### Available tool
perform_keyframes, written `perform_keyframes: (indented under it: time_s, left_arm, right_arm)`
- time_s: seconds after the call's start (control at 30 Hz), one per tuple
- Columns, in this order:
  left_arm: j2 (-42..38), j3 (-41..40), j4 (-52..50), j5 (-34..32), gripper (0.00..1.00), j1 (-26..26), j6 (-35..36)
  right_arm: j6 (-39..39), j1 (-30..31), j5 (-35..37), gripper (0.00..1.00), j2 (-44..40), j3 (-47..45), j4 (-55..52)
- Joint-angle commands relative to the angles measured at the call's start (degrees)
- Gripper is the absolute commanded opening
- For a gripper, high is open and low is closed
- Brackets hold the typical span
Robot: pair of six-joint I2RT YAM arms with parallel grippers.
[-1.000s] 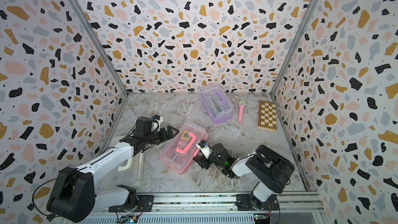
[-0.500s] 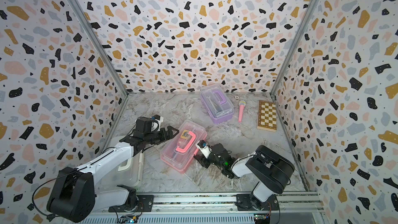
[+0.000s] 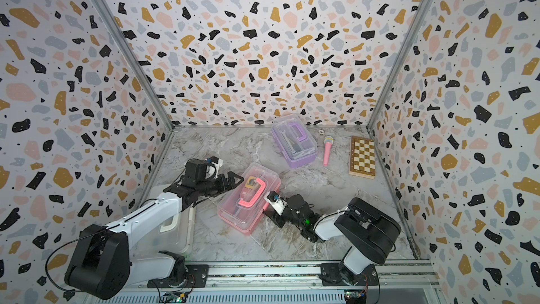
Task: Close toolboxes
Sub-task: Fasten the toolbox latch on the toolbox.
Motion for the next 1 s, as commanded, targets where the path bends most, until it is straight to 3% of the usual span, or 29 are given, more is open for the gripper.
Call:
perform_keyframes:
  time_s: [0.0, 0.37, 0.7, 0.97]
  left_arm:
    - [0.26, 0.42, 0.42, 0.80, 0.99, 0.21, 1.45]
    - [-2.98, -0.54, -3.14, -0.03, 0.99, -1.02, 2.58]
    - [-3.09, -2.13, -5.12, -3.05, 0.99, -6.32, 4.95]
    - [-1.14, -2.05, -6.00, -5.32, 0.99, -7.57, 6.50]
  right_arm:
    - [-0.53, -0.17, -0.62, 0.40, -2.70, 1.74, -0.58]
    - [-1.12, -0.20, -0.40, 0.36, -10.18, 7.76, -22.40]
    - [-2.96, -0.01, -0.58, 0.35, -8.79, 14.78, -35.01]
    - [-4.21, -0.02, 0.15, 0.35, -9.55, 17.96, -44.33]
